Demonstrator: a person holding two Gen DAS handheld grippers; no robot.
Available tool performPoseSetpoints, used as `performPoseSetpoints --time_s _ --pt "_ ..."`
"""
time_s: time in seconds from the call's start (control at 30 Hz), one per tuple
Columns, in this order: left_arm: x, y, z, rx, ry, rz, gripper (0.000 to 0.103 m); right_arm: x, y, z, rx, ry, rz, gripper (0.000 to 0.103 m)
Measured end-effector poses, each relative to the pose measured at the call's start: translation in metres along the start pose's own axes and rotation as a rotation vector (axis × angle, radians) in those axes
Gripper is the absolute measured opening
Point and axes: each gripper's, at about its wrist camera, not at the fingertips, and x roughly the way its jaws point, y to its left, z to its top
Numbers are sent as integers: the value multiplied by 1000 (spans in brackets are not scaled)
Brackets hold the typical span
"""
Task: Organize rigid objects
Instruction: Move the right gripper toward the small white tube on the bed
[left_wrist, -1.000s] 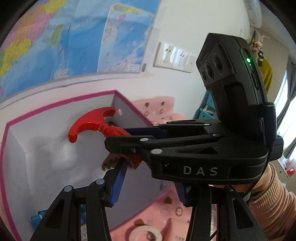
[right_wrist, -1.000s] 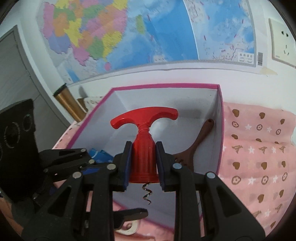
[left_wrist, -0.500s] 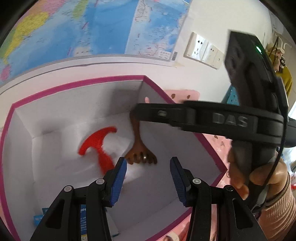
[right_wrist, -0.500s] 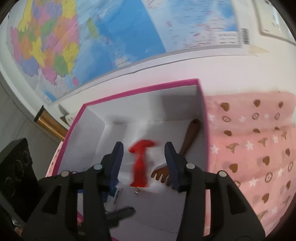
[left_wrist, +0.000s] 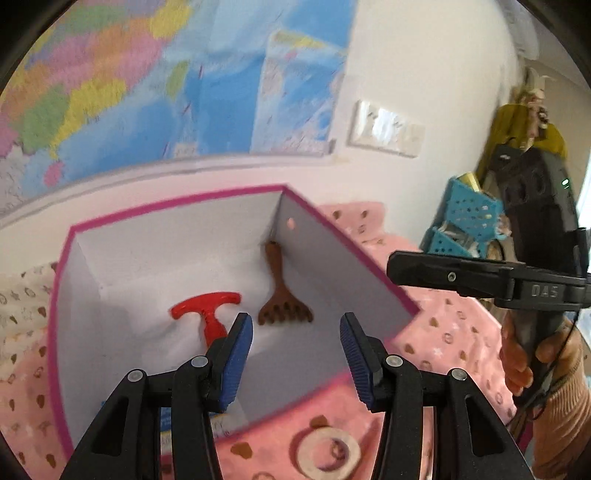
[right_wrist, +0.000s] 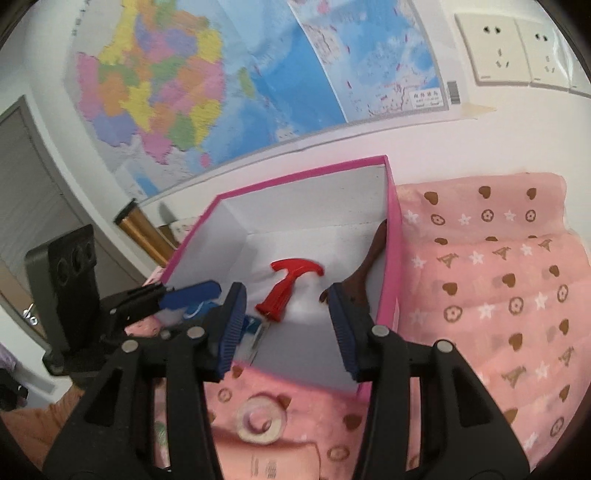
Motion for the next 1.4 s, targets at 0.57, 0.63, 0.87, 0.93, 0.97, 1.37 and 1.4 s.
performPoseSetpoints --time_s 0.57,0.63,0.87,0.93,0.97,1.37,1.4 --pt "-15 -99 -98 149 127 -226 55 -55 -33 -137 81 136 -156 48" --pt "-12 -106 -105 155 146 -239 55 -59 -42 -150 124 143 -158 48" --pt "8 -120 -124 149 226 -273 55 -59 -46 -172 180 170 -140 48" --pt "14 -124 -127 150 241 -270 55 -58 -44 -176 187 180 -129 48" --pt "16 -124 -128 151 247 -269 55 -57 -43 -177 189 180 -124 48" --pt "40 -122 -130 95 288 -269 42 -38 -24 -176 163 171 -176 48" --pt "41 -121 -130 90 289 -270 42 -37 -22 -176 150 171 -195 47"
